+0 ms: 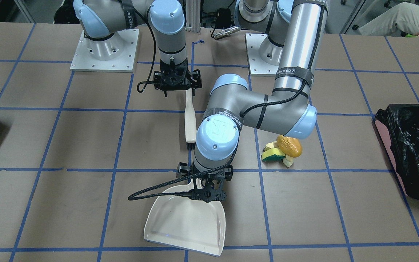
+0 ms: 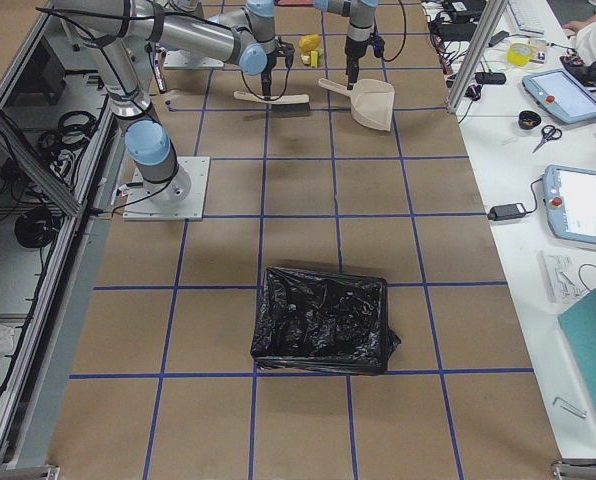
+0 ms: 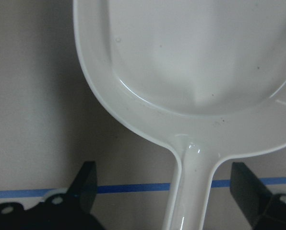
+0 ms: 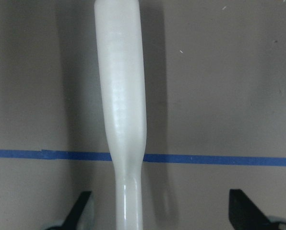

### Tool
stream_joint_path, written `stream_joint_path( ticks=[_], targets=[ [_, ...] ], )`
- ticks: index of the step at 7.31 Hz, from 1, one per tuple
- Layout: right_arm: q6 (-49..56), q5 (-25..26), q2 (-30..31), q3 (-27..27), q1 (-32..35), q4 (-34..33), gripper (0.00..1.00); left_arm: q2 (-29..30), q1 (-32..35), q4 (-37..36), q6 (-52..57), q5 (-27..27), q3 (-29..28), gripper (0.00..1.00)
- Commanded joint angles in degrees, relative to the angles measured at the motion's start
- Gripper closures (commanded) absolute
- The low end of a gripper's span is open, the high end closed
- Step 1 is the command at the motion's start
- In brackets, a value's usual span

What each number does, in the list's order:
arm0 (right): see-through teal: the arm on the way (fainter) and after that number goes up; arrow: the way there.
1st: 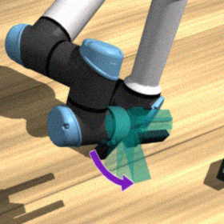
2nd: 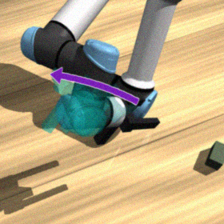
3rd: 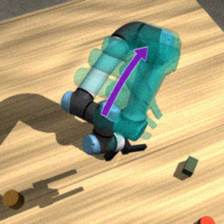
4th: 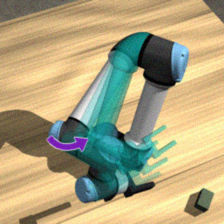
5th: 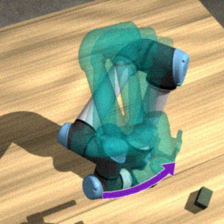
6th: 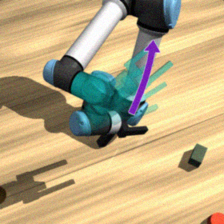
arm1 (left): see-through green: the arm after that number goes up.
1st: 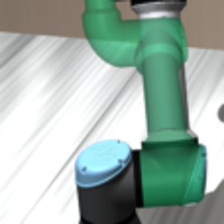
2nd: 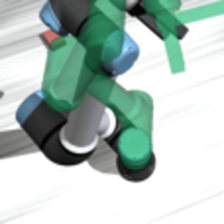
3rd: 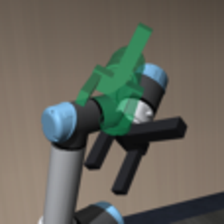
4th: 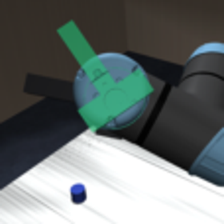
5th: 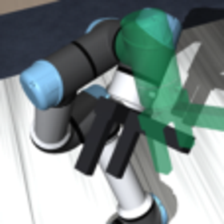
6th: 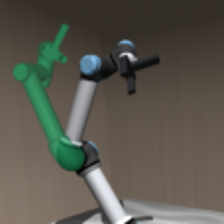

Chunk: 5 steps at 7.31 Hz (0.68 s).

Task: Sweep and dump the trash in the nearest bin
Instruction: 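Grasp the dustpan handle with the left gripper while the right grasps the brush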

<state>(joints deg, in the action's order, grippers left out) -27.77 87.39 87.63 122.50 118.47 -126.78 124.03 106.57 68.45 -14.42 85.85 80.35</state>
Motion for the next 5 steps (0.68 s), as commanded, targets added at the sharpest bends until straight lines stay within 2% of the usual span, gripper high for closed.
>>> stream_joint_path(
  ticks=[1, 3, 4, 5],
  targets=[
    [-2.6, 0.1, -3.2, -0.1, 1.7, -3.1, 0.0, -0.7, 1.0, 0.4, 0.1, 0.2, 2.8, 0.0],
    [-3.4, 0.4, -3.6, 0.3, 3.7, -2.3, 0.0, -2.6, 1.2, 0.2, 0.2, 0.1, 6.0, 0.0],
    [-3.7, 0.4, -3.6, 0.5, 3.8, -2.2, 0.0, -3.4, 1.6, 0.4, 0.1, 0.2, 6.7, 0.06],
    [-3.8, 0.6, -3.6, 1.7, 4.0, -2.2, 0.0, -4.4, 2.1, 0.3, 0.1, 0.3, 8.0, 0.21]
  ],
)
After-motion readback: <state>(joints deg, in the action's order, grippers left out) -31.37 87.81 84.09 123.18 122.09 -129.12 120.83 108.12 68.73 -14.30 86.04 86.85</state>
